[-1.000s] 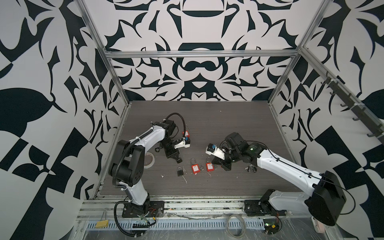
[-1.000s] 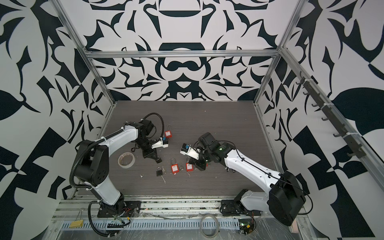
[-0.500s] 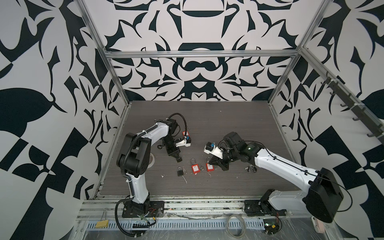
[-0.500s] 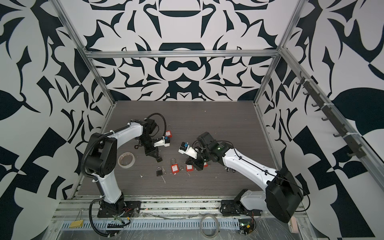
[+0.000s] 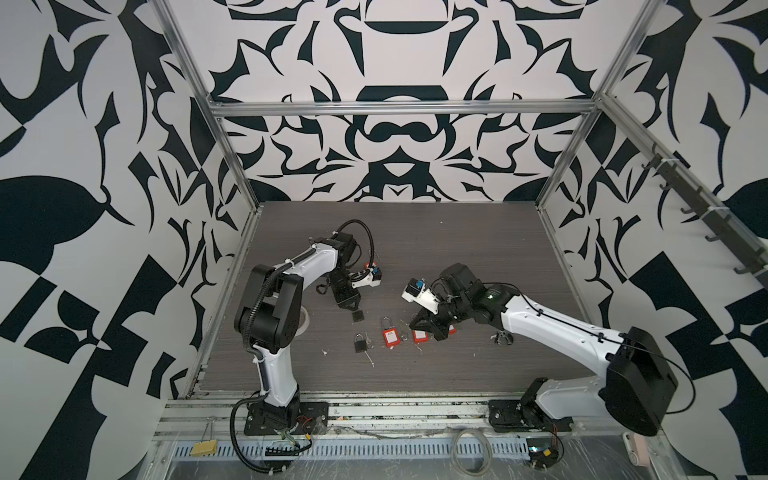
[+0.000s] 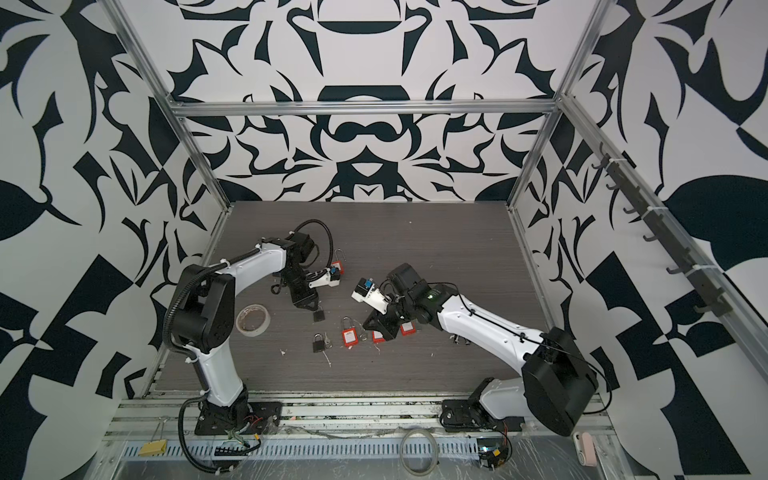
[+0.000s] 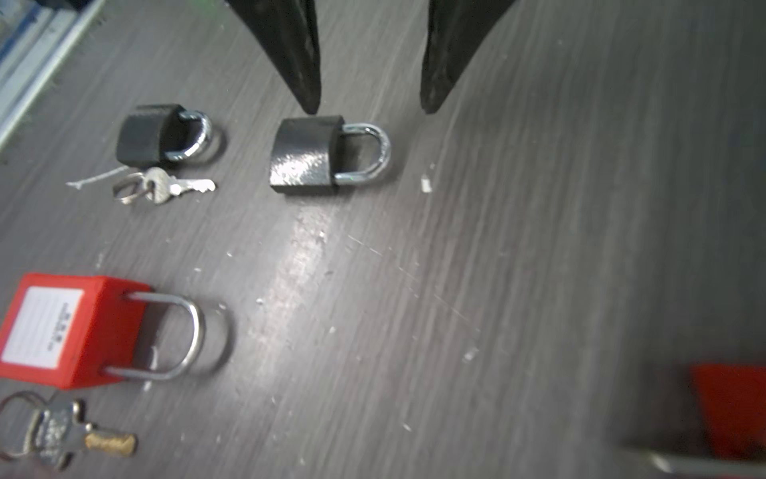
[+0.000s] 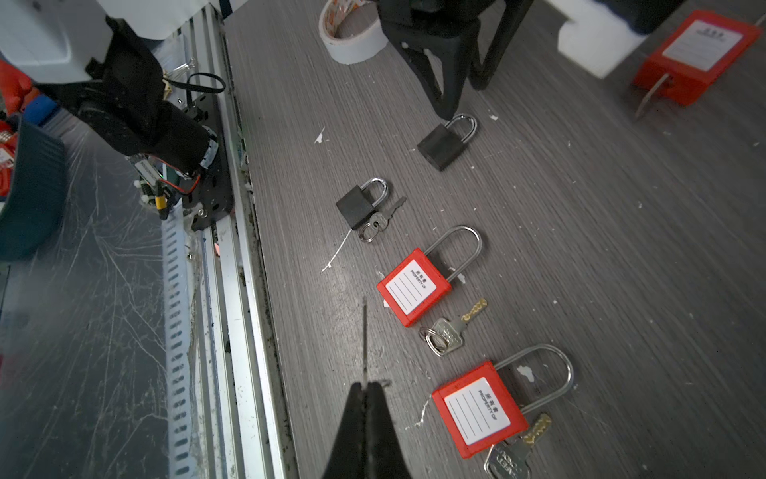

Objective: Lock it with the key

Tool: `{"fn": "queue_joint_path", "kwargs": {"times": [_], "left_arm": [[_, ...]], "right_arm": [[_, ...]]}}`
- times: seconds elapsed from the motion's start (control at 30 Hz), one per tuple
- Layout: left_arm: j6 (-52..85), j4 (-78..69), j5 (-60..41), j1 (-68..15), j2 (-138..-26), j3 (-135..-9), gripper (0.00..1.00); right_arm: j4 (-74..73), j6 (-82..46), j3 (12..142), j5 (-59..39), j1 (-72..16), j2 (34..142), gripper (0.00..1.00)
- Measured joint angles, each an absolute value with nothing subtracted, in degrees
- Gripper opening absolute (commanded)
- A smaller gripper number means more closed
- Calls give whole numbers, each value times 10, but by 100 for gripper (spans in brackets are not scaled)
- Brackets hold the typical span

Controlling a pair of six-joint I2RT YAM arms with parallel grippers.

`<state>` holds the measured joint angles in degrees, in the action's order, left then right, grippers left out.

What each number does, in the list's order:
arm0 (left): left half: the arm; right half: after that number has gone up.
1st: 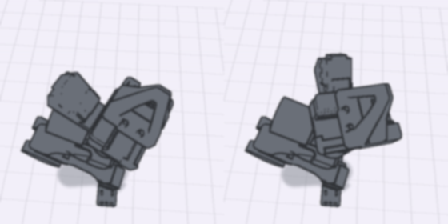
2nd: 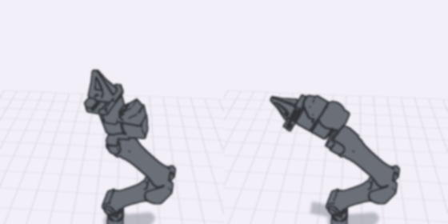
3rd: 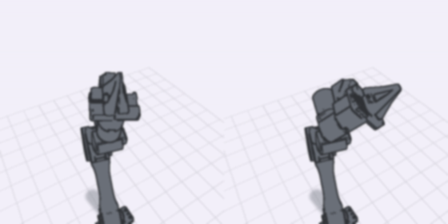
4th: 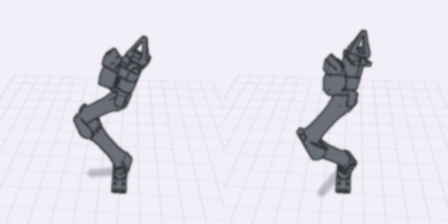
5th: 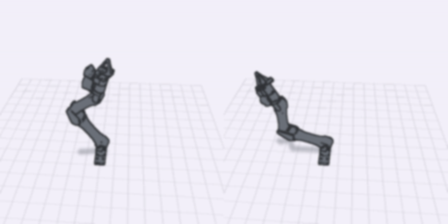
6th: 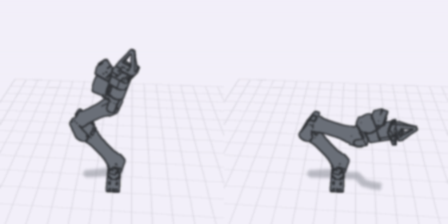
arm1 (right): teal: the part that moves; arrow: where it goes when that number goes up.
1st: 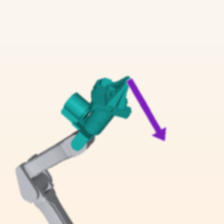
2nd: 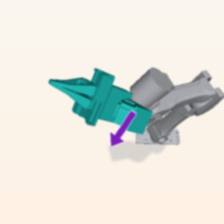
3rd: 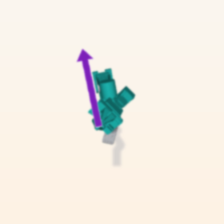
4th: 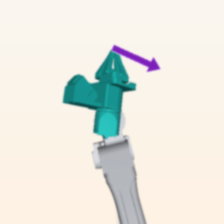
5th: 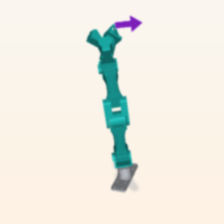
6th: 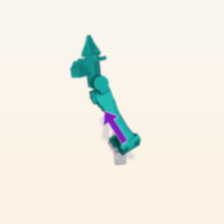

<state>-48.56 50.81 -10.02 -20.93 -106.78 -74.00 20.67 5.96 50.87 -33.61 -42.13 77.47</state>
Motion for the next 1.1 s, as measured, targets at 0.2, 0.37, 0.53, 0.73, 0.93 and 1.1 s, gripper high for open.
{"fn": "queue_joint_path", "kwargs": {"times": [0.2, 0.37, 0.53, 0.73, 0.93, 1.1], "left_arm": [[-441, 426, -129, -167, -981, -707, 58], [-357, 312, -168, -110, -831, -632, 67], [-255, 215, -186, -88, -689, -560, 76], [-139, 162, -194, -89, -583, -502, 89], [-55, 148, -222, -89, -530, -467, 89], [-27, 148, -253, -89, -517, -459, 93]], "right_arm": [[210, -41, 560, -291, -439, 816, 0], [216, -112, 618, -248, -466, 868, 0], [243, -157, 726, -226, -485, 973, 0], [279, -203, 840, -207, -490, 1096, 0], [340, -221, 927, -195, -491, 1201, 0], [376, -227, 952, -186, -491, 1235, 0]]}}
